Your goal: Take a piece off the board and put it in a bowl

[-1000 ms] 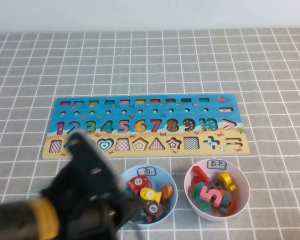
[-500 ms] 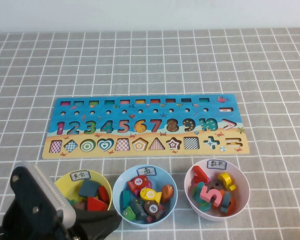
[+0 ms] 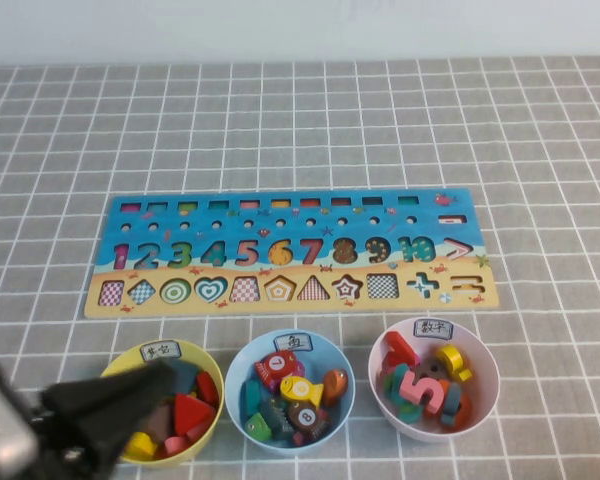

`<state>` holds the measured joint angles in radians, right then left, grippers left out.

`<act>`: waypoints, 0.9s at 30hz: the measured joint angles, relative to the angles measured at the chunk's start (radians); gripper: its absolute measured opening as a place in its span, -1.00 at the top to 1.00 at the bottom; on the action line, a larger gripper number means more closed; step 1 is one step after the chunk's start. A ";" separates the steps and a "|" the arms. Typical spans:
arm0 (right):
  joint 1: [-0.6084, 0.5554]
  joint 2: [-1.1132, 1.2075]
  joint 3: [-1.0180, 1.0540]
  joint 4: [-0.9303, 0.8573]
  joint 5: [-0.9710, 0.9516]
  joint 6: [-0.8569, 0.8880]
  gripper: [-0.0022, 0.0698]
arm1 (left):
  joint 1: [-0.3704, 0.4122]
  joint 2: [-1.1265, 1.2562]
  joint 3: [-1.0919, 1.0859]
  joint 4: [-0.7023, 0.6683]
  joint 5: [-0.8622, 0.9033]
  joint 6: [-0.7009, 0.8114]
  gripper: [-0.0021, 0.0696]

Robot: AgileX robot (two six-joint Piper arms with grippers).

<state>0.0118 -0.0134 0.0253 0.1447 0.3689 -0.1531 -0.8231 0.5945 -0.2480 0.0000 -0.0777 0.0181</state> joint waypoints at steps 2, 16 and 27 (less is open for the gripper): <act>0.000 0.000 0.000 0.000 0.000 0.000 0.99 | 0.094 -0.079 0.055 0.000 -0.063 0.008 0.95; 0.000 0.000 0.000 0.000 0.000 0.000 0.99 | 0.725 -0.569 0.272 0.018 -0.021 0.014 0.95; 0.000 0.000 0.000 0.000 0.000 0.000 0.99 | 0.800 -0.605 0.273 0.045 0.325 0.018 0.95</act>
<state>0.0118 -0.0134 0.0253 0.1447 0.3689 -0.1531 -0.0231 -0.0107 0.0254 0.0450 0.2474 0.0359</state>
